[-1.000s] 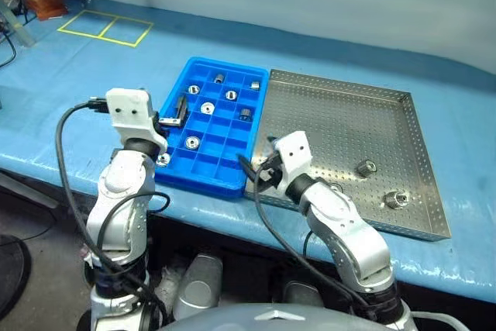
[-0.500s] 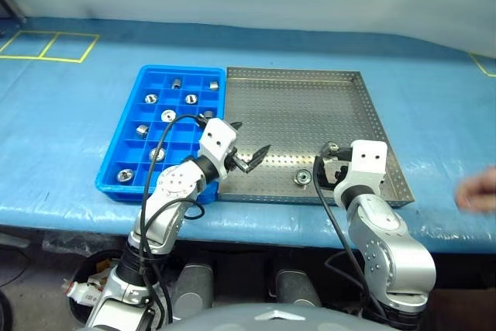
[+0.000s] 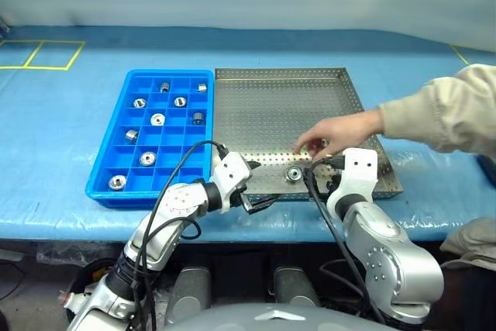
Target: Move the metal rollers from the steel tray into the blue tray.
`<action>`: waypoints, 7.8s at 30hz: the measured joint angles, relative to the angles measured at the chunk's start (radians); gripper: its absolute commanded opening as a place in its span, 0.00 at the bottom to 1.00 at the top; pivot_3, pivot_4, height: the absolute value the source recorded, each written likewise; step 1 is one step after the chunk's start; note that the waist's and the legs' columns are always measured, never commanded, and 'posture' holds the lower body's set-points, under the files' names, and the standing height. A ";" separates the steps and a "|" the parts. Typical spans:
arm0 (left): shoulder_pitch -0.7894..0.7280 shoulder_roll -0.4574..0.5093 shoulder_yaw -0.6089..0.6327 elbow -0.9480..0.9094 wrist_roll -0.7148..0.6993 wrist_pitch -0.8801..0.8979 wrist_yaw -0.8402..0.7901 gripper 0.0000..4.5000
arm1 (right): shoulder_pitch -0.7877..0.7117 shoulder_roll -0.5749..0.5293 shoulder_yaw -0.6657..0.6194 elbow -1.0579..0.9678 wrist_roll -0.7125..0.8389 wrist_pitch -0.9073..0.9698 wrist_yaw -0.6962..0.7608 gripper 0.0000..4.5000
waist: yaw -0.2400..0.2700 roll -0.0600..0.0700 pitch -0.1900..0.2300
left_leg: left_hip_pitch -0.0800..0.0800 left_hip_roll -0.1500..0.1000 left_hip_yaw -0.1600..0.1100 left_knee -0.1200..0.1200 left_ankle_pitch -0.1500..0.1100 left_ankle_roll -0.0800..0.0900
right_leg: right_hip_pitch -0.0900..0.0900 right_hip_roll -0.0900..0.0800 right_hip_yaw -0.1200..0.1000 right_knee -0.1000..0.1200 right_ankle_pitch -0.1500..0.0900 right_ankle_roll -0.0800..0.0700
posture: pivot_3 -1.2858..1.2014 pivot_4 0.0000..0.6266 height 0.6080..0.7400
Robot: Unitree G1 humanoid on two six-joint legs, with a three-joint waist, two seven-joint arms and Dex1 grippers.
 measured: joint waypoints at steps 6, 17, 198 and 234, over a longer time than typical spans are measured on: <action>0.010 0.003 0.001 -0.002 0.010 -0.007 0.015 1.00 | 0.000 -0.017 0.039 0.000 0.019 -0.001 0.028 1.00 | 0.000 0.000 0.000 | 0.000 0.000 0.000 0.000 0.000 0.000 | 0.000 0.000 0.000 0.000 0.000 0.000 | 0.53 0.24 1.00; 0.024 0.001 0.011 -0.002 0.027 -0.014 0.035 1.00 | -0.002 -0.037 0.059 0.007 0.021 -0.004 0.040 1.00 | 0.003 0.000 0.000 | 0.000 0.000 0.000 0.000 0.000 0.000 | 0.000 0.000 0.000 0.000 0.000 0.000 | 0.55 0.24 1.00; 0.129 -0.078 0.166 -0.038 0.076 -0.078 0.216 1.00 | -0.138 0.025 -0.141 0.376 0.027 -0.501 -0.234 1.00 | 0.094 0.012 -0.005 | -0.001 0.015 -0.005 -0.004 0.008 -0.012 | -0.004 0.019 -0.001 0.009 -0.010 -0.017 | 0.60 0.24 1.00; 0.022 -0.085 0.323 -0.201 -0.122 0.015 0.298 1.00 | -0.183 0.015 -0.115 0.543 0.016 -0.556 -0.196 1.00 | 0.081 0.011 -0.004 | 0.002 0.014 -0.009 -0.017 0.008 -0.013 | -0.004 0.022 0.001 0.008 -0.011 -0.018 | 0.61 0.24 1.00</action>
